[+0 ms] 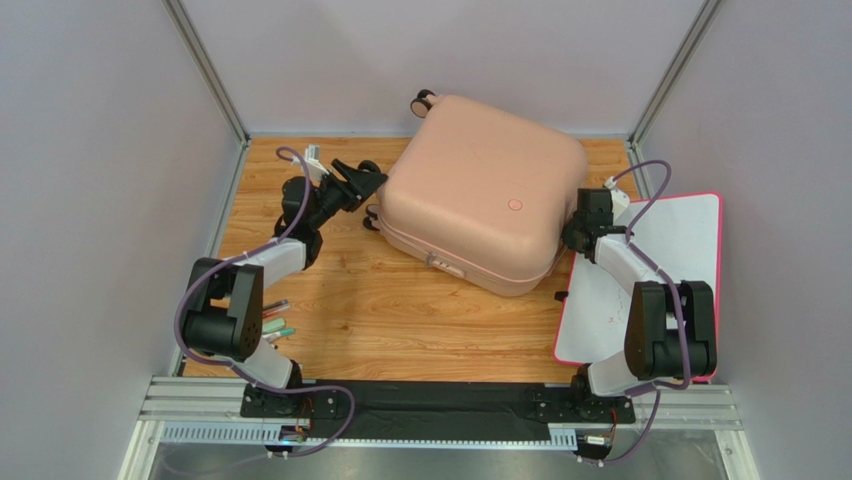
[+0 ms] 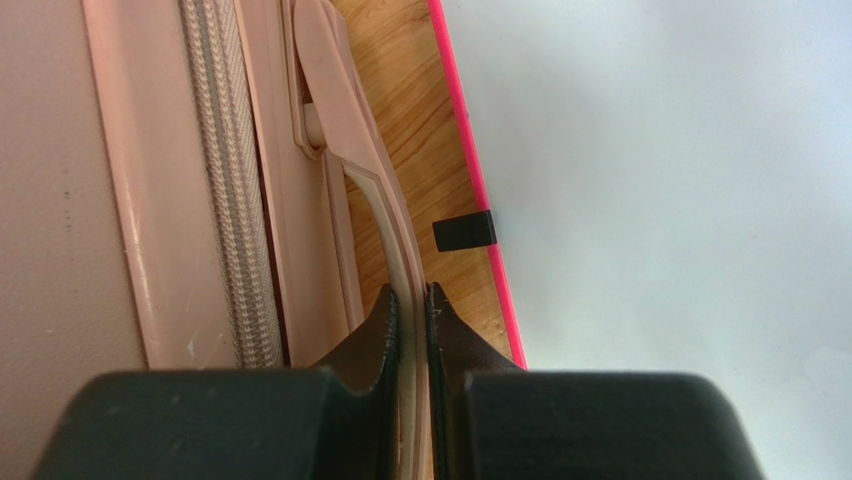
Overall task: Pack the luggage
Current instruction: Zip the luggage at the center of the board.
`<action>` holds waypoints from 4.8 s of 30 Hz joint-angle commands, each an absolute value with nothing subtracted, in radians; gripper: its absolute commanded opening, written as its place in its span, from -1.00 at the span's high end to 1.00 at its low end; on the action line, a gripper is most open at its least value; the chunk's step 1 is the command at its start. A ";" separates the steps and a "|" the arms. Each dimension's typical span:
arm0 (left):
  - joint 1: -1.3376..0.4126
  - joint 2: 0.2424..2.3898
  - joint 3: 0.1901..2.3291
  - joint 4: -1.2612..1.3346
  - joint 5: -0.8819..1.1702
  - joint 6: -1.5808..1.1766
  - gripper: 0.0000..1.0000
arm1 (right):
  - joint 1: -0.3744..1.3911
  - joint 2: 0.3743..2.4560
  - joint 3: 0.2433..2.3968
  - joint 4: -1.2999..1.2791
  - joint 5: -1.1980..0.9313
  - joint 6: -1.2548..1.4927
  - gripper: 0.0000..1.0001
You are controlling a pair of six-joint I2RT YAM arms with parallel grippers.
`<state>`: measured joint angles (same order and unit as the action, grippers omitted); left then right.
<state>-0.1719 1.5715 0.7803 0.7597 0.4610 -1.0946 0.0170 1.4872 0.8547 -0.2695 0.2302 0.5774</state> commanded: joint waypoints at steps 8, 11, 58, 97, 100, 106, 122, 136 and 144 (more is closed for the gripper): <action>-0.209 1.246 0.628 1.002 0.440 -1.065 1.00 | 0.023 1.545 0.861 -0.419 0.172 0.540 0.99; -0.213 1.122 0.511 1.000 0.394 -1.046 1.00 | 0.025 1.525 0.861 -0.402 0.106 0.511 0.97; -0.227 0.376 0.442 0.402 0.403 -0.802 1.00 | 0.084 0.879 0.744 -0.746 0.083 0.624 -0.87; -0.055 1.112 0.609 0.614 0.308 -0.764 1.00 | 0.086 0.845 0.677 -0.707 0.063 0.695 -0.84; -0.040 1.195 0.661 0.626 0.339 -0.785 1.00 | 0.086 0.890 0.664 -0.661 0.051 0.703 -0.83; -0.015 1.183 0.689 0.536 0.351 -0.812 0.46 | 0.086 0.956 0.626 -0.585 0.023 0.719 -0.82; -0.006 0.715 0.674 -0.135 0.205 -0.574 -0.82 | 0.089 1.107 0.543 -0.359 -0.094 0.773 -0.51; -0.422 0.434 0.309 0.044 0.248 -0.505 -0.33 | 0.100 1.157 0.543 -0.305 -0.101 0.824 0.99; -0.479 0.606 0.199 0.270 0.328 -0.460 -0.36 | 0.100 1.138 0.532 -0.310 -0.101 0.824 0.99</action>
